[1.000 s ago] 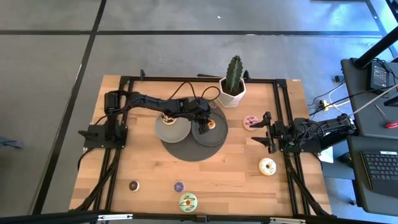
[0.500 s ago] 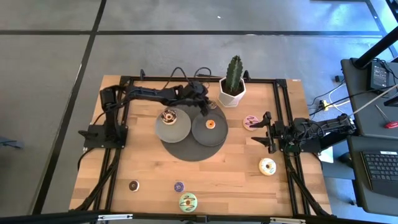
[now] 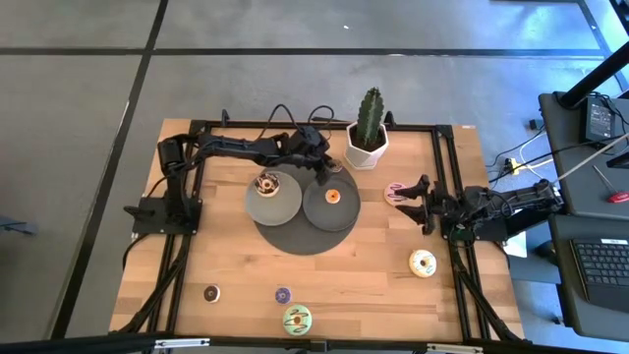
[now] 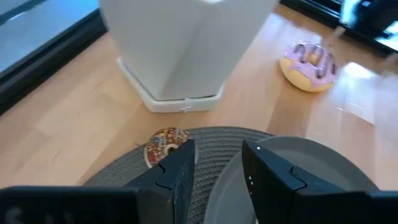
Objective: Pick & Place donuts
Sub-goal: Put the large purple donut on the light gray plate
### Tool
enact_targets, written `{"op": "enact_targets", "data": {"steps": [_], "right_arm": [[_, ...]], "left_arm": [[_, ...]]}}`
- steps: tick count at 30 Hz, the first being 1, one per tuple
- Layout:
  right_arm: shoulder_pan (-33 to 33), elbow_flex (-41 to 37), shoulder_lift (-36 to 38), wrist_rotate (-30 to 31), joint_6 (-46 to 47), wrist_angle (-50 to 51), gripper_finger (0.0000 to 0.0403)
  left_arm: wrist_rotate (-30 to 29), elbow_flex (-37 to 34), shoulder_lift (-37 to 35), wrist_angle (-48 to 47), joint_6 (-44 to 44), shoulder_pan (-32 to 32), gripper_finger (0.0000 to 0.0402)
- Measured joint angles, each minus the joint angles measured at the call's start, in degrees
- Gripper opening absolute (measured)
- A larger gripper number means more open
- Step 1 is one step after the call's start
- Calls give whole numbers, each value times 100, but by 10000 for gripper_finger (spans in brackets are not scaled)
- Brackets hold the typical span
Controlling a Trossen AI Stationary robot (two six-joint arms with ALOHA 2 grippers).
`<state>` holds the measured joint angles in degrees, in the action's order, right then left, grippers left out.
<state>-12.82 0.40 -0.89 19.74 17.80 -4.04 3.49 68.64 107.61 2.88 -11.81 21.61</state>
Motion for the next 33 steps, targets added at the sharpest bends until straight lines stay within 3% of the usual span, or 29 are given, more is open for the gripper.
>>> {"op": "enact_targets", "data": {"steps": [3,9,16,21,25,33], "right_arm": [[-4,0,-197,11,-252,-17,259],[-4,150,-657,28,-908,-495,259],[-4,607,-1011,384,-1544,-529,259],[-4,586,-1037,922,-1994,-482,259],[-4,577,-1037,1427,-2192,-395,259],[-4,575,-1037,1657,-2244,-364,259]], "left_arm": [[195,-9,-406,-285,391,-1,126],[142,-234,-2111,-796,1074,-187,119],[163,-1995,-4459,-564,530,-766,120],[1016,-3052,-5657,-1004,-224,-1487,118],[1274,-3606,-6148,-1000,-486,-2122,120],[417,-4092,-6052,-831,222,-3017,119]]}}
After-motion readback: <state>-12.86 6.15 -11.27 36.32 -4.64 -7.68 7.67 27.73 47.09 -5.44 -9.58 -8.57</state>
